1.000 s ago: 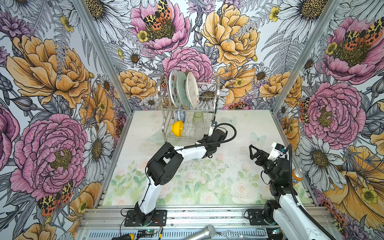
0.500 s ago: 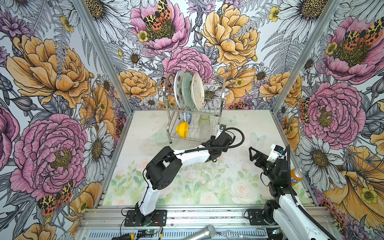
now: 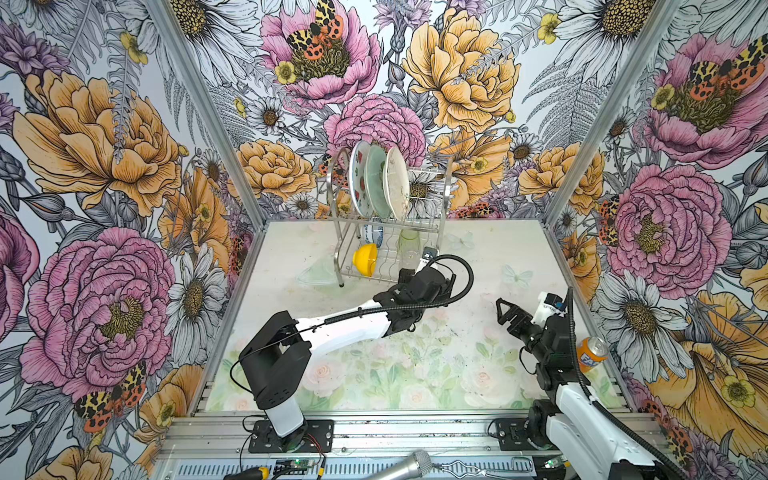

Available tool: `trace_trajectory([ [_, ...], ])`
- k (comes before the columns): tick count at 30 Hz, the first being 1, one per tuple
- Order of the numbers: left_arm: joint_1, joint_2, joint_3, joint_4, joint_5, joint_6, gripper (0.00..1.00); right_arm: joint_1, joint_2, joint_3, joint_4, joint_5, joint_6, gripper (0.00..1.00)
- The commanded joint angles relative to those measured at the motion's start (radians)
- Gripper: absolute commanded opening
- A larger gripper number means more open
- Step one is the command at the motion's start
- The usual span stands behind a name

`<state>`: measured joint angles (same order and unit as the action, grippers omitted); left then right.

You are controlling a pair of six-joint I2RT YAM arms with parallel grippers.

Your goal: Unload the mixed dishes from the dish rack

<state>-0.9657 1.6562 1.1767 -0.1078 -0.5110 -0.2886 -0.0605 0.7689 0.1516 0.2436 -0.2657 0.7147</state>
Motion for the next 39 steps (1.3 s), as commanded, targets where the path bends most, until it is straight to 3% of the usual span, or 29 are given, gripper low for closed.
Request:
trace_trajectory([
  [1, 0.004, -0.100, -0.086, 0.028, -0.059, -0.015, 0.99, 0.002, 0.005, 0.028, 0.010, -0.001, -0.004, 1.00],
  [6, 0.075, -0.300, -0.278, 0.084, -0.054, -0.094, 0.99, 0.043, 0.034, 0.060, -0.014, -0.009, -0.033, 0.99],
  [19, 0.486, -0.589, -0.546, 0.078, 0.131, -0.201, 0.99, 0.261, 0.132, 0.158, -0.034, 0.120, -0.108, 0.99],
  [28, 0.670, -0.541, -0.600, 0.179, 0.282, -0.202, 0.90, 0.317, 0.084, 0.140, -0.037, 0.131, -0.127, 0.99],
  [39, 0.729, -0.374, -0.542, 0.308, 0.362, -0.172, 0.66, 0.320, 0.012, 0.094, -0.041, 0.138, -0.121, 0.99],
])
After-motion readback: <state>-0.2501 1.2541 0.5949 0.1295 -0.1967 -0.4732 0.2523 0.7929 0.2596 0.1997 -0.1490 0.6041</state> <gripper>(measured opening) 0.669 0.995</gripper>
